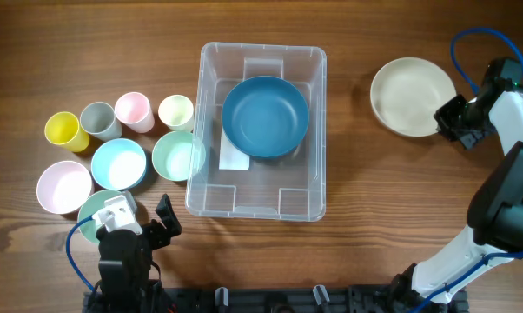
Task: Pack container
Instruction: 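Grasp the cream bowl rim with the right gripper and lift, then place the cream bowl on the blue bowls in the container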
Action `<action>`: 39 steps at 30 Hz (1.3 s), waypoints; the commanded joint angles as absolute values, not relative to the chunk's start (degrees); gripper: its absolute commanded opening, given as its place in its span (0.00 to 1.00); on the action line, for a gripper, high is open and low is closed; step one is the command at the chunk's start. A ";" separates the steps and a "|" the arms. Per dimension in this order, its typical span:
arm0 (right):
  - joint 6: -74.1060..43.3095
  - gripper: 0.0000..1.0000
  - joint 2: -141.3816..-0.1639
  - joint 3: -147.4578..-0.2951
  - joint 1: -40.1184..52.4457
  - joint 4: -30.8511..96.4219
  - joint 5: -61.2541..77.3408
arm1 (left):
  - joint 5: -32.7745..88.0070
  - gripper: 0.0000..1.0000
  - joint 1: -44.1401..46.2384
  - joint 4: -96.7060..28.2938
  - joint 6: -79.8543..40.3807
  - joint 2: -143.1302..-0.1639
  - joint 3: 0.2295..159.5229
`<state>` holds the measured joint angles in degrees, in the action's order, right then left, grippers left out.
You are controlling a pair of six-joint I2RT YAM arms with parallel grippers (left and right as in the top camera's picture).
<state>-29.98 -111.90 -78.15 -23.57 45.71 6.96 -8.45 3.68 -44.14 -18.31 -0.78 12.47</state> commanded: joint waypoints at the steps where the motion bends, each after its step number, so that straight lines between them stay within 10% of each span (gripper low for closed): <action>1: -29.93 0.04 -108.75 -78.22 -23.59 45.95 5.69 | -7.94 1.00 3.31 -44.01 -18.41 -0.27 12.21; 17: -23.94 0.04 -89.58 -78.22 -17.26 43.51 17.43 | -7.94 1.00 3.31 -44.01 -18.41 -0.27 12.21; 37: -25.32 0.04 -91.64 -78.22 23.75 43.22 4.84 | -7.94 1.00 3.31 -44.01 -18.41 -0.27 12.21; 39: -24.99 0.33 -93.21 -78.22 23.75 41.65 4.95 | -7.94 1.00 3.31 -44.01 -18.41 -0.27 12.21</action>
